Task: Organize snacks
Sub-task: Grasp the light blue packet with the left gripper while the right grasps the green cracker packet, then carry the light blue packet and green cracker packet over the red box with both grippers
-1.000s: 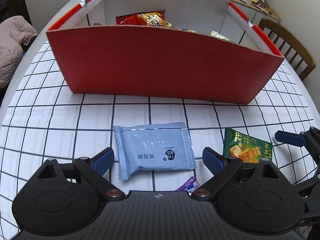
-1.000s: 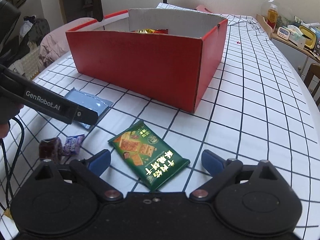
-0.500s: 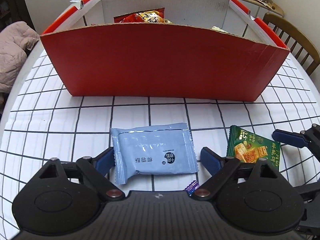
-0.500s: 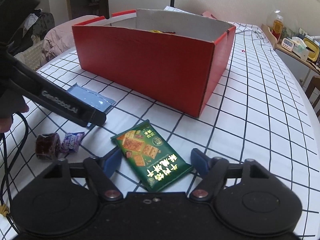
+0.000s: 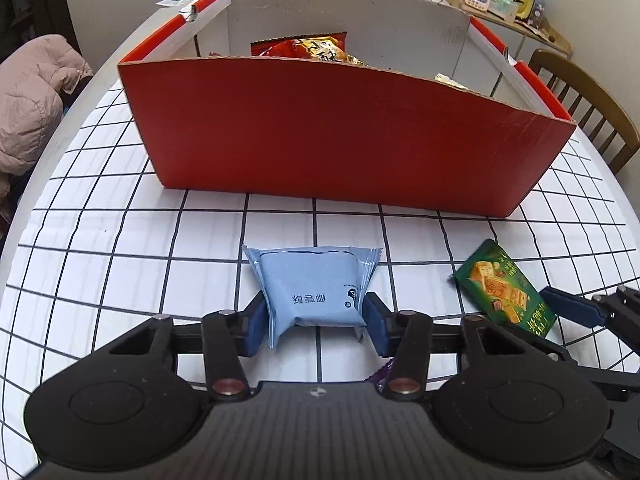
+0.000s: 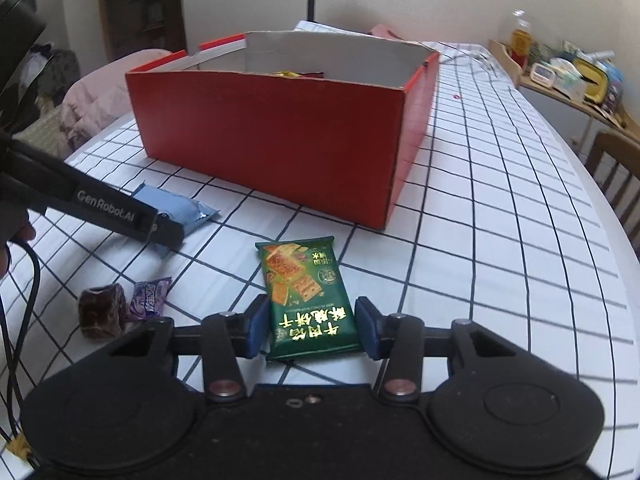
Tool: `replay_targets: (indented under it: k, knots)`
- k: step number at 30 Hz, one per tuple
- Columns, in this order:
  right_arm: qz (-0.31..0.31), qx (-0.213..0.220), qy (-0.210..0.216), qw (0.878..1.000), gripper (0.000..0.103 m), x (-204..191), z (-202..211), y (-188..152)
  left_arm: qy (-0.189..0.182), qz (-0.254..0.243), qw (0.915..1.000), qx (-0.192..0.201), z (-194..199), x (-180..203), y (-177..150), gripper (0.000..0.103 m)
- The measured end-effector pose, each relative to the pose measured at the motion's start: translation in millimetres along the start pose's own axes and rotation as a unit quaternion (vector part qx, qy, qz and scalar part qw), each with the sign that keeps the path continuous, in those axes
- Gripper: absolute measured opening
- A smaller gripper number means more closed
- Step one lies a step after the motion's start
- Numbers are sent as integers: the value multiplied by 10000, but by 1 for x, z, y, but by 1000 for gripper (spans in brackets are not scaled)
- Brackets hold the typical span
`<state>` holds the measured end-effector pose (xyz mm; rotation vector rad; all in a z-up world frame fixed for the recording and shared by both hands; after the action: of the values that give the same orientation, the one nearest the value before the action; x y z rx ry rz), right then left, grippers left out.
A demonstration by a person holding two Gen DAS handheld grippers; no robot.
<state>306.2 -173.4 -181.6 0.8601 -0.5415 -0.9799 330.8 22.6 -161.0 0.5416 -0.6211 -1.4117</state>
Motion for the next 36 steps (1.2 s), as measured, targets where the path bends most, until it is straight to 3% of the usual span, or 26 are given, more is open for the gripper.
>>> replay_targets:
  k: [11, 19, 36]
  knots:
    - [-268, 226, -116, 9993, 45, -3, 28, 1, -198, 306, 9991, 213, 33, -11, -7, 47]
    - [-238, 532, -54, 9983, 45, -14, 60, 20, -353, 336, 9977, 466, 65, -12, -1, 47]
    - [-39, 1184, -173, 9928, 45, -14, 86, 95, -428, 110, 9902, 1324, 126, 0, 69, 47]
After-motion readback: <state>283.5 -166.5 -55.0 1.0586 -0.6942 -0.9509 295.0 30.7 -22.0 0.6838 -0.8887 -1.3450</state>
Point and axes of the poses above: each gripper's, at about its wrist camera, not at the fingertips, and z roughly against the way its jaws point, x to its right, y to its top, the point moved 9 cm from there along -z, roughly the way its jaws point, and after that the axes turned 11 degrees about x, right-handed, at the moved point
